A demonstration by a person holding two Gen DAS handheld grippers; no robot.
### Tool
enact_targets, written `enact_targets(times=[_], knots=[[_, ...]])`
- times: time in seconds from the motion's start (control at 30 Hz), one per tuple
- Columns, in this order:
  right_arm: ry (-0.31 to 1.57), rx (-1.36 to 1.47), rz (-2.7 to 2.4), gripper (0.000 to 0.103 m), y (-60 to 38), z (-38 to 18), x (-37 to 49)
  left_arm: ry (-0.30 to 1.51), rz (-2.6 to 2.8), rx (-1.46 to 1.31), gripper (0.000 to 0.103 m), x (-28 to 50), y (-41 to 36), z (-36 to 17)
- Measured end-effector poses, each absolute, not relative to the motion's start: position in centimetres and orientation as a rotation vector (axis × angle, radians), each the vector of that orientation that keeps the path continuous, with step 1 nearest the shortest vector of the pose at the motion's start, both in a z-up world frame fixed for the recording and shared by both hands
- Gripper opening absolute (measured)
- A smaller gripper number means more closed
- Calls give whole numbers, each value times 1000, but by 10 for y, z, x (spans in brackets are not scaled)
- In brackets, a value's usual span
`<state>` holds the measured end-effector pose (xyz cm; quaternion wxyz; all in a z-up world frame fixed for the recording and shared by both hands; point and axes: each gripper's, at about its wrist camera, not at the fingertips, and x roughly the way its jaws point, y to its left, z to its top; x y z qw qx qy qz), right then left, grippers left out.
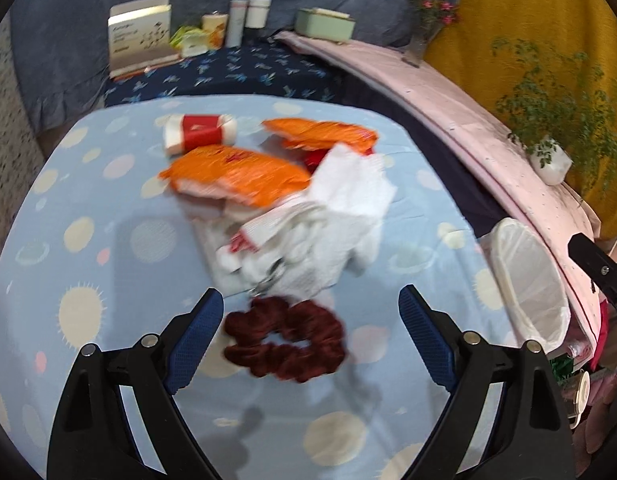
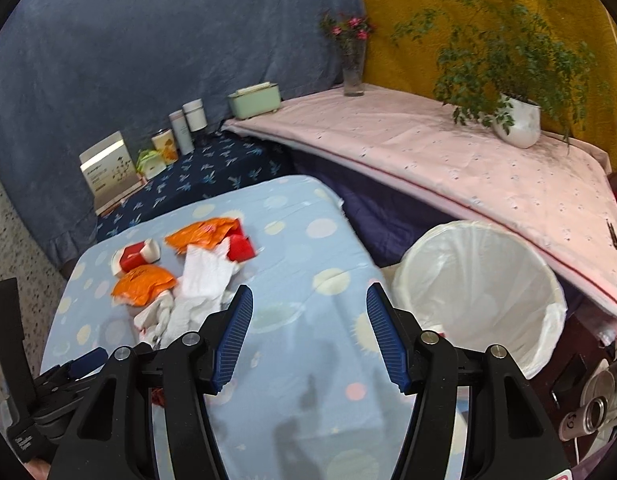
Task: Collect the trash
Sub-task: 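Move the left gripper back and grasp the dark red scrunchie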
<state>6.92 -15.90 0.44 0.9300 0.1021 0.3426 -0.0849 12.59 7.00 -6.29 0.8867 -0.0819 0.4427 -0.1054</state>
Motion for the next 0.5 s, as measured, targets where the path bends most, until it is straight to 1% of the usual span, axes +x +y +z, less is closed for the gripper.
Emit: enact_targets(times=[0.13, 0.37, 0.47, 0.5], knots=[[735, 197, -151, 57, -141, -9, 74, 968, -216, -193, 82, 127, 87, -83], [786, 169, -125, 57, -115, -29, 80, 1060, -237, -218, 57, 129, 98, -118], [802, 160, -117, 57, -108, -35, 83, 1063, -246, -241, 51, 131, 101, -123], [806, 158, -115, 58, -107, -37, 84, 1061, -257, -242, 44, 131, 101, -124]])
